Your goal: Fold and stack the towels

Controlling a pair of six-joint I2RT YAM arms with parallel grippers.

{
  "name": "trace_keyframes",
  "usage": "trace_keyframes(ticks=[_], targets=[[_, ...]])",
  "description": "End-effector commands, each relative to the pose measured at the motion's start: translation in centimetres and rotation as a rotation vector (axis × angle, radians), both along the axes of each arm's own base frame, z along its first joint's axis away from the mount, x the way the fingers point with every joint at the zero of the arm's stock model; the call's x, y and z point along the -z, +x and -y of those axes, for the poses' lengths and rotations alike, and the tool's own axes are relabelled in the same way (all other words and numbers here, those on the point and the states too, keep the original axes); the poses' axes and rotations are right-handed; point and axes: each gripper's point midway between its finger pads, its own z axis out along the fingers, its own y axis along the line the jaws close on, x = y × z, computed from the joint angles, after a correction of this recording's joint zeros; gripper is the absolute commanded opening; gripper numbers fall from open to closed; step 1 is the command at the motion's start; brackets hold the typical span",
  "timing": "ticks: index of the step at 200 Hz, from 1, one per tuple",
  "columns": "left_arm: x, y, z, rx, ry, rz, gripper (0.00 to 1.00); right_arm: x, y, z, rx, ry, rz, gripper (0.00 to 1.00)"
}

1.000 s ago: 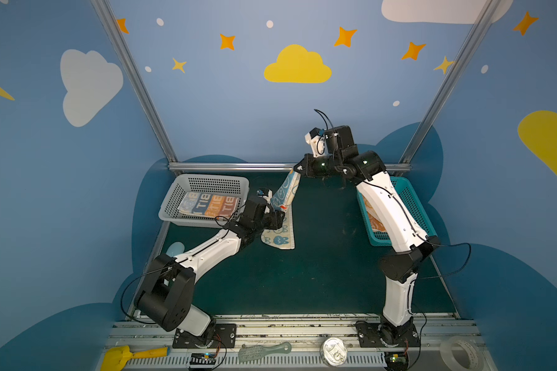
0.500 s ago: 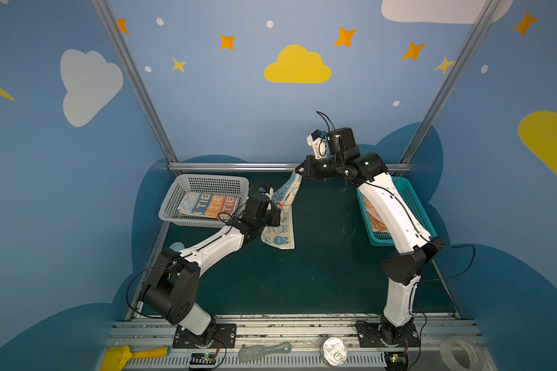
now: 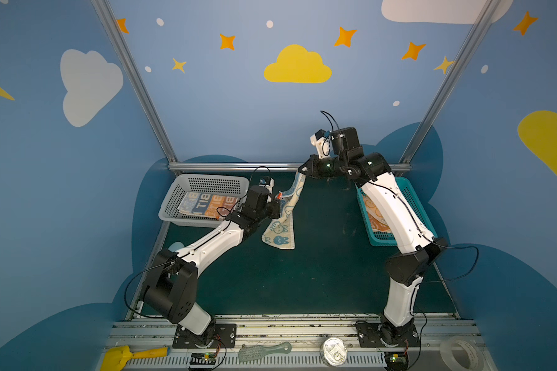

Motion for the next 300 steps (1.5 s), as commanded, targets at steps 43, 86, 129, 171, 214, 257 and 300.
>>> trace_keyframes(ticks=[43, 86, 129, 171, 214, 257, 300], targets=[[-3.9, 0.6, -1.0, 0.040, 0.157, 0.125, 0.03, -2.9, -0.8, 1.8, 0.006, 0.020, 0.063, 0.00], [-13.1, -0.4, -2.7, 0.051, 0.282, 0.354, 0.03, -6.2, -1.2, 3.1, 0.002, 0.039, 0.156, 0.00], [-21.6, -2.9, -5.3, 0.002, 0.347, 0.535, 0.03, -11.0, -3.2, 4.7, -0.002, 0.077, 0.301, 0.00], [-26.3, -7.6, -6.6, 0.015, 0.277, 0.637, 0.03, -13.7, -7.0, 6.2, -0.033, 0.113, 0.403, 0.00], [-29.0, -13.3, -5.7, 0.099, 0.191, 0.688, 0.03, -14.9, -12.4, 7.4, -0.085, 0.147, 0.462, 0.00], [-29.9, -16.7, -4.6, 0.146, 0.118, 0.652, 0.03, -13.8, -15.0, 8.4, -0.090, 0.140, 0.447, 0.00], [-27.9, -13.0, -4.1, 0.088, 0.235, 0.576, 0.03, -9.4, -10.5, 9.5, 0.081, 0.038, 0.277, 0.00]])
